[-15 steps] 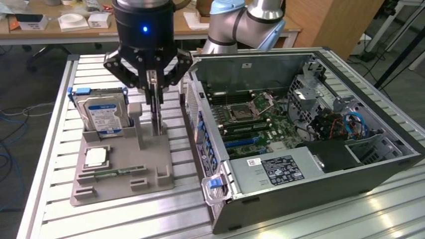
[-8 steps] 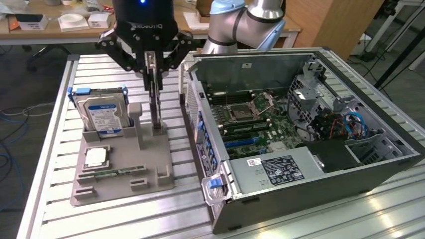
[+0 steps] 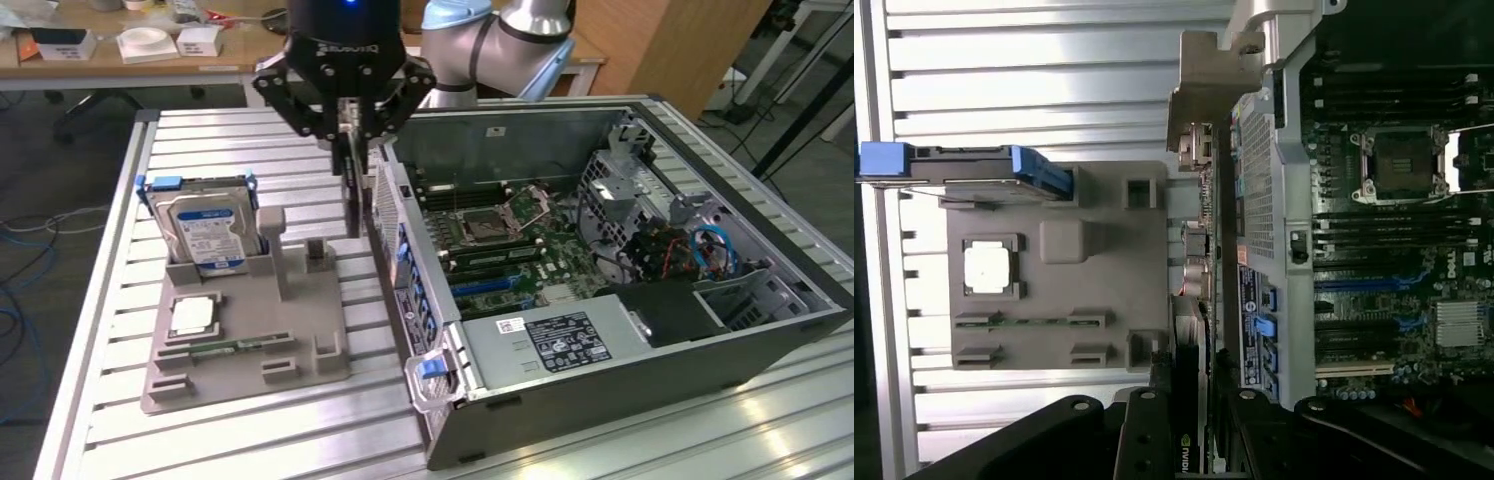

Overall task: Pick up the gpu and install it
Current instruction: 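Pick up the gpu and move the gpu toward the slot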

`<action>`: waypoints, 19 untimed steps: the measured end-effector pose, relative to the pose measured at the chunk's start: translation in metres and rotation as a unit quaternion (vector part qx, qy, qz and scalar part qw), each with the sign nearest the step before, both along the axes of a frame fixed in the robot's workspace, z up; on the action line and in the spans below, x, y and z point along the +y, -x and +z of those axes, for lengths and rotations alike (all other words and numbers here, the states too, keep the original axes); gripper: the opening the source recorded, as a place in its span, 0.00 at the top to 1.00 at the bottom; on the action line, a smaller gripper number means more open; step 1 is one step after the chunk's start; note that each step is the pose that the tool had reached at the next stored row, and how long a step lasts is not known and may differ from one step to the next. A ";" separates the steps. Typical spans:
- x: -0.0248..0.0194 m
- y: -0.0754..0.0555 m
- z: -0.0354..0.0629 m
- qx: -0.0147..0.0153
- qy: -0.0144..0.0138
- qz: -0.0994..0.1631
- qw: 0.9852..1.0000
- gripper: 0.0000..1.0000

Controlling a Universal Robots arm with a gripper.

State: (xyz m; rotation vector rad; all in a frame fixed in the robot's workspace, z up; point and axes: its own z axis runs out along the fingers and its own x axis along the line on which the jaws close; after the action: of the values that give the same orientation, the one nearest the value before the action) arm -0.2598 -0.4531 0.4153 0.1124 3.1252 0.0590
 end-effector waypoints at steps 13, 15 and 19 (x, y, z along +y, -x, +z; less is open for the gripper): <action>0.0000 -0.059 0.0001 0.003 -0.003 0.000 1.000 0.74; 0.0000 -0.068 0.0001 0.004 -0.003 0.000 1.000 0.74; 0.0000 -0.087 0.0000 0.004 -0.005 0.000 1.000 0.74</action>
State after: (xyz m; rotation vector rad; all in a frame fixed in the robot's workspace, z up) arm -0.1731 -0.4531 0.4154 0.1127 3.1339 0.0736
